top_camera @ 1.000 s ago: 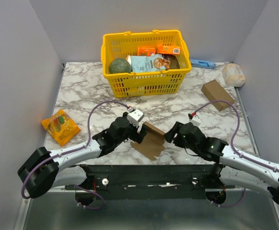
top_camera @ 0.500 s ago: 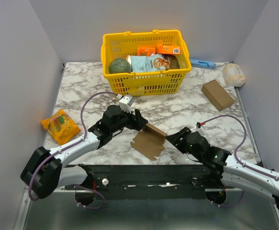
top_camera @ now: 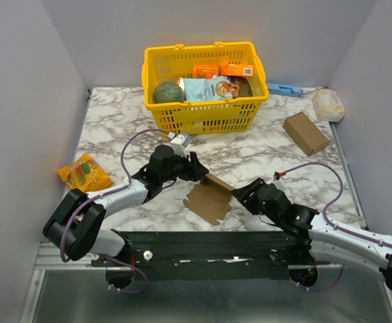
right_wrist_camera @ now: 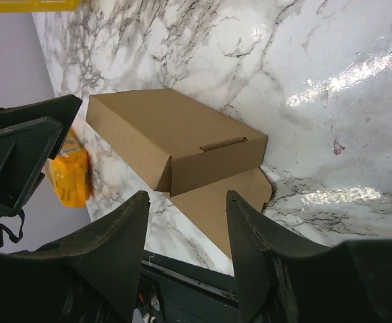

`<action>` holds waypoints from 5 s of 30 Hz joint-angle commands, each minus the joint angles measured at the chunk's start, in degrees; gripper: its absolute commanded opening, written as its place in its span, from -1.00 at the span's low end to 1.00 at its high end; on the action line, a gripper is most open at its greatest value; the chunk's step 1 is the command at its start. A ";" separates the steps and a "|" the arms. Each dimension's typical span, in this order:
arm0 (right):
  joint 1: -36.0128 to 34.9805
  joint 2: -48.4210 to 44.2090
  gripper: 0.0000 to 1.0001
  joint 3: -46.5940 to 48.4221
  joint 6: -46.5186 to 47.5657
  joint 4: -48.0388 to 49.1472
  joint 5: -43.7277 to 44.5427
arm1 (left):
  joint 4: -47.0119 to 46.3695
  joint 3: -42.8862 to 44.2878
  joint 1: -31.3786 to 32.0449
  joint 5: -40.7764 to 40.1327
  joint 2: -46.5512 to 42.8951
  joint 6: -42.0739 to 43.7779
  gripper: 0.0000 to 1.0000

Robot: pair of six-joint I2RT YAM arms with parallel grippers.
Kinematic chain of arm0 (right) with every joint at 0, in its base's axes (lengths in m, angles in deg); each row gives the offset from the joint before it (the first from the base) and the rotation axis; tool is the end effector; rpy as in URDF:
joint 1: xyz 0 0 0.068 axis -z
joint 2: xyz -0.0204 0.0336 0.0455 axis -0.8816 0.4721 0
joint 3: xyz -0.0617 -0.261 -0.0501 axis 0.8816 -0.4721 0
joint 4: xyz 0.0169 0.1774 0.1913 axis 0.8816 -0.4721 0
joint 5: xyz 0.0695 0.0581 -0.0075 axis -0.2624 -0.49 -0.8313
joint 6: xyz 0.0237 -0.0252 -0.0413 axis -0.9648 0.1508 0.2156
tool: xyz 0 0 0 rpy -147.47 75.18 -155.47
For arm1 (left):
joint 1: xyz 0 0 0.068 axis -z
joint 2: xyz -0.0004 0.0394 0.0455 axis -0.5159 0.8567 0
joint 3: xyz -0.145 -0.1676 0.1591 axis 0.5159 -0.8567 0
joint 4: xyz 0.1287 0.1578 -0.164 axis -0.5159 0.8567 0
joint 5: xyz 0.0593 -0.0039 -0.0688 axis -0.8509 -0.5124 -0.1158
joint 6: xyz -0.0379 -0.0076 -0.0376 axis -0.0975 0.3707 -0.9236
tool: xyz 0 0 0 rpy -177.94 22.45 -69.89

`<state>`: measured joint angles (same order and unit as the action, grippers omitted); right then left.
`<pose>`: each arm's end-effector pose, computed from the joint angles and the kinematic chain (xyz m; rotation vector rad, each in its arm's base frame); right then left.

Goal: Fold the paper box

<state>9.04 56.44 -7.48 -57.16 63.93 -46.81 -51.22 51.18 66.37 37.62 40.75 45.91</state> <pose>0.1116 0.1266 0.1786 0.7605 2.1547 0.9556 0.2252 -0.1716 0.2049 0.2675 2.0647 -1.0175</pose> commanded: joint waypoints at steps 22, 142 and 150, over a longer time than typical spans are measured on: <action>0.15 2.41 0.08 -3.00 -5.87 0.40 1.88 | -4.63 -3.35 -0.68 2.95 6.57 2.11 -0.04; 4.19 -1.98 -0.10 0.61 5.65 -6.81 2.31 | -13.59 -6.33 -3.85 7.26 11.50 2.19 -0.32; 4.28 -1.38 0.15 4.56 6.35 -6.02 2.41 | -13.86 -6.60 -3.85 7.61 11.50 2.72 -0.32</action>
<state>13.52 53.47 -5.69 -51.39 58.54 -45.98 -70.74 46.70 62.87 46.07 51.24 45.96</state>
